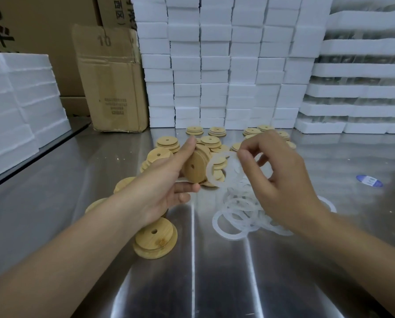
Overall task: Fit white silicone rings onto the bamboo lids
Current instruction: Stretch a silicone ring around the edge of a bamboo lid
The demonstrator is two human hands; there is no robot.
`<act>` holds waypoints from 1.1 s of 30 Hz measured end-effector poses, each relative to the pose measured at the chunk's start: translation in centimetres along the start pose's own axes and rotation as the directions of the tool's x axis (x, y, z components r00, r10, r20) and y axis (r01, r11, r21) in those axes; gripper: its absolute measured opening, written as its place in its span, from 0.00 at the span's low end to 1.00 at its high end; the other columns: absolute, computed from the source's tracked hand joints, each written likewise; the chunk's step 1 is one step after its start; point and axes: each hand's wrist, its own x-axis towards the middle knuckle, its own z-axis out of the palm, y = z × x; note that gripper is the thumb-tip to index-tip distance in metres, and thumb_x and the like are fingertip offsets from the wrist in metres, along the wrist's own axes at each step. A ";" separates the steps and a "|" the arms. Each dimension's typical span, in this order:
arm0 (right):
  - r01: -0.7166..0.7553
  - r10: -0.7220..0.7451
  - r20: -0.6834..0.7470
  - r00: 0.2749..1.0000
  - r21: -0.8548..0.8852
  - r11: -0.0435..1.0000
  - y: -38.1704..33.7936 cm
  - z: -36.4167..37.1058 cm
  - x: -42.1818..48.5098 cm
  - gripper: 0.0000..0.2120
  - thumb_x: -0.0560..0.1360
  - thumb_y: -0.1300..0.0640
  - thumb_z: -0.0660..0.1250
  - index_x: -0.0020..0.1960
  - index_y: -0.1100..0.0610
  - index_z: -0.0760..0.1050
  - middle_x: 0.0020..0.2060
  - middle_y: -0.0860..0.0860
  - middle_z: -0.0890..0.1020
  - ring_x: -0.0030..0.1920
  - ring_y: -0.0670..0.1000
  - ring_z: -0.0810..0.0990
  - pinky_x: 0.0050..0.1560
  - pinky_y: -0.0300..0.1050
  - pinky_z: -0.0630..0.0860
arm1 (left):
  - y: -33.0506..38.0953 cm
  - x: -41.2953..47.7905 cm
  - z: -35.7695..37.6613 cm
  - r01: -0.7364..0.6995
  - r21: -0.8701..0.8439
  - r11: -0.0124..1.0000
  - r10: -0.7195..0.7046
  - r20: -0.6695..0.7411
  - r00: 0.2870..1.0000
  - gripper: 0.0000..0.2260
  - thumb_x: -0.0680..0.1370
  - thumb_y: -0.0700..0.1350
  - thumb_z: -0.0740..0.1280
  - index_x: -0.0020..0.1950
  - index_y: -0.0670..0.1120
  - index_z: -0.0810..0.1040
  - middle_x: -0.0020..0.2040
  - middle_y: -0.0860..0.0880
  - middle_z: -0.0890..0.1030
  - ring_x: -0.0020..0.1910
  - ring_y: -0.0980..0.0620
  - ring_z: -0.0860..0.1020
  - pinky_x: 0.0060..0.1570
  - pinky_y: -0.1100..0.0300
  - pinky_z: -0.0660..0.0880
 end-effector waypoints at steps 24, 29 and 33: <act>-0.292 0.290 0.162 0.943 -0.009 0.956 1.2 1.5 -1.0 0.06 0.85 0.49 0.65 0.54 0.48 0.79 0.47 0.39 0.83 0.51 0.40 0.82 0.50 0.41 0.80 | -2.6 0.5 0.7 -0.460 0.676 0.576 0.417 0.241 0.876 0.11 0.85 0.45 0.67 0.61 0.59 0.85 0.48 0.54 0.88 0.41 0.53 0.86 0.53 0.41 0.83; -0.299 0.297 0.187 0.936 -0.020 0.954 1.2 1.5 -0.9 0.05 0.85 0.49 0.65 0.53 0.48 0.78 0.47 0.39 0.83 0.50 0.41 0.82 0.51 0.43 0.81 | -2.6 0.4 0.7 -0.467 0.720 0.513 0.412 0.271 0.870 0.12 0.87 0.46 0.62 0.60 0.60 0.83 0.46 0.55 0.86 0.41 0.55 0.85 0.52 0.45 0.82; -0.290 0.294 0.213 0.932 -0.053 0.956 1.5 1.5 -1.0 0.05 0.85 0.49 0.65 0.53 0.47 0.78 0.46 0.40 0.84 0.49 0.41 0.82 0.51 0.44 0.81 | -2.8 0.7 0.7 -0.461 0.706 0.537 0.446 0.226 0.866 0.13 0.87 0.46 0.64 0.68 0.59 0.81 0.52 0.55 0.86 0.41 0.55 0.85 0.52 0.45 0.83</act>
